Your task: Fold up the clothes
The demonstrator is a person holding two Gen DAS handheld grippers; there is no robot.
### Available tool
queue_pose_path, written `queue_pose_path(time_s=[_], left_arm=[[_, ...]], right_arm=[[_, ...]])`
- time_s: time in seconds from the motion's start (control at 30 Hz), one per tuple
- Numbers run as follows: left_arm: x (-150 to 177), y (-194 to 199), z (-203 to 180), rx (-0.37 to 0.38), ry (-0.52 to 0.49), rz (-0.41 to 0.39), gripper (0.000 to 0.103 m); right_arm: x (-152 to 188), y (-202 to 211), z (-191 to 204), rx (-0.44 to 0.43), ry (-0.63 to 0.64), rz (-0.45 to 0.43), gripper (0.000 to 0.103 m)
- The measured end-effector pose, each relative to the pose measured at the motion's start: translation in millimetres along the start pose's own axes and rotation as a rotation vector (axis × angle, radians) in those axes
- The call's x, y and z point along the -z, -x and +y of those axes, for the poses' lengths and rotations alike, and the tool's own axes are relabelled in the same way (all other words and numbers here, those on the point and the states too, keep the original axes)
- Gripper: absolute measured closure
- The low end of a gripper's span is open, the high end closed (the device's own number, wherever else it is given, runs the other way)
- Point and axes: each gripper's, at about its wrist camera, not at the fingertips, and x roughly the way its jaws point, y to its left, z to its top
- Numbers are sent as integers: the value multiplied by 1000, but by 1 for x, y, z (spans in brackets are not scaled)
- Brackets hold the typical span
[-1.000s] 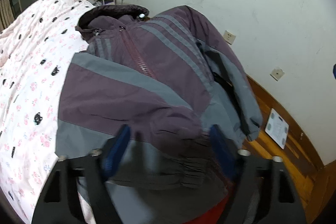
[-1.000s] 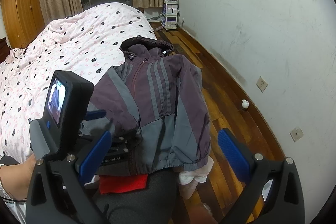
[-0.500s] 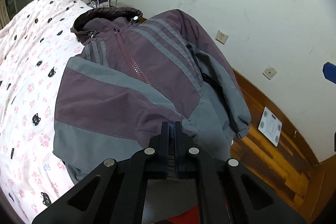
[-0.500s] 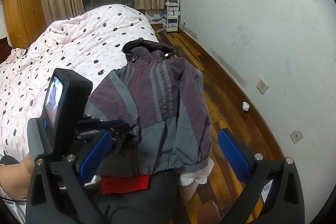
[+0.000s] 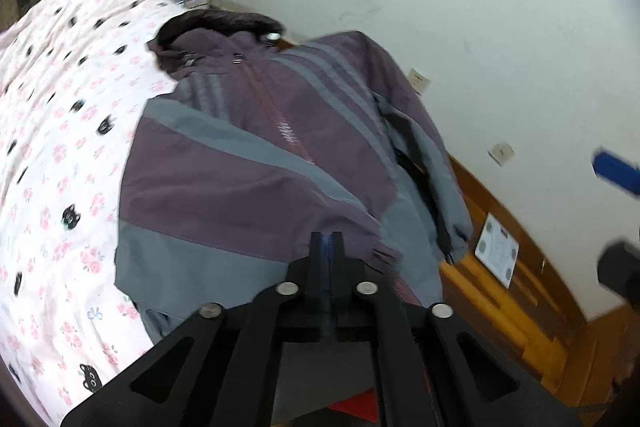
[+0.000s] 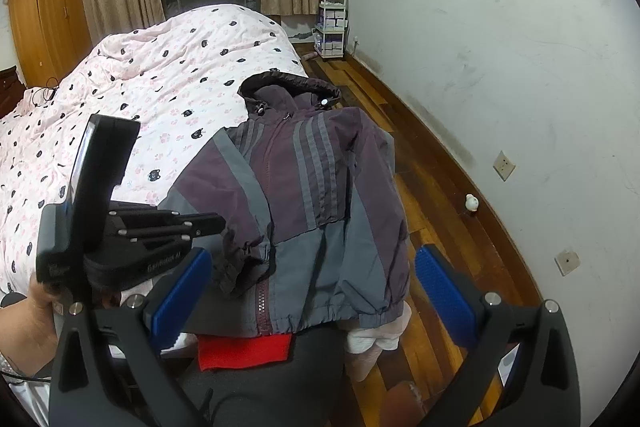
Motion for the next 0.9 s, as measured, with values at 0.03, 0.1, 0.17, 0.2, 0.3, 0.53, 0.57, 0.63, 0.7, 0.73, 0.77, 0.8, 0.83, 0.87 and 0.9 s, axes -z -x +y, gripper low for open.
queue_pose_path(time_s=[0.03, 0.1, 0.17, 0.2, 0.3, 0.53, 0.57, 0.63, 0.7, 0.73, 0.77, 0.8, 0.83, 0.87, 0.9], left_arm=[[3, -1, -7, -6, -25, 0, 74], [7, -1, -18, -16, -61, -7, 59], [12, -2, -29, -29, -94, -12, 55], [13, -4, -32, -39, -102, -8, 55], [16, -13, -38, -72, -118, 8, 55], [19, -29, -28, -97, -83, 13, 58], [18, -29, -26, -94, -73, 11, 64], [17, -28, -20, -87, -53, 12, 76], [14, -25, -13, -66, -31, 6, 78], [14, -23, -11, -62, -24, 3, 79], [13, -22, -10, -59, -19, 1, 80], [12, -21, -8, -56, -13, -1, 81], [12, -21, -7, -54, -10, -3, 82], [12, -21, -6, -53, -7, -5, 83], [11, -19, -5, -58, -5, -10, 84]], right_arm=[[0, 0, 0, 0, 0, 0, 0], [0, -1, 0, -1, 0, 1, 0], [1, -1, 0, -1, 0, 2, 0], [1, -1, 0, -1, 0, 3, 0], [1, -1, -1, -2, -1, 6, 0], [3, -2, -3, -9, -5, 9, 0], [4, -2, -4, -9, -6, 10, 0], [4, -3, -5, -7, -9, 13, 0], [5, -4, -7, -7, -15, 15, 0], [5, -5, -8, -7, -19, 16, 0], [6, -6, -9, -8, -22, 17, 0], [6, -6, -9, -9, -24, 18, 0], [6, -7, -9, -10, -24, 18, 0], [6, -7, -9, -11, -24, 19, 0], [6, -7, -9, -12, -23, 19, 0]])
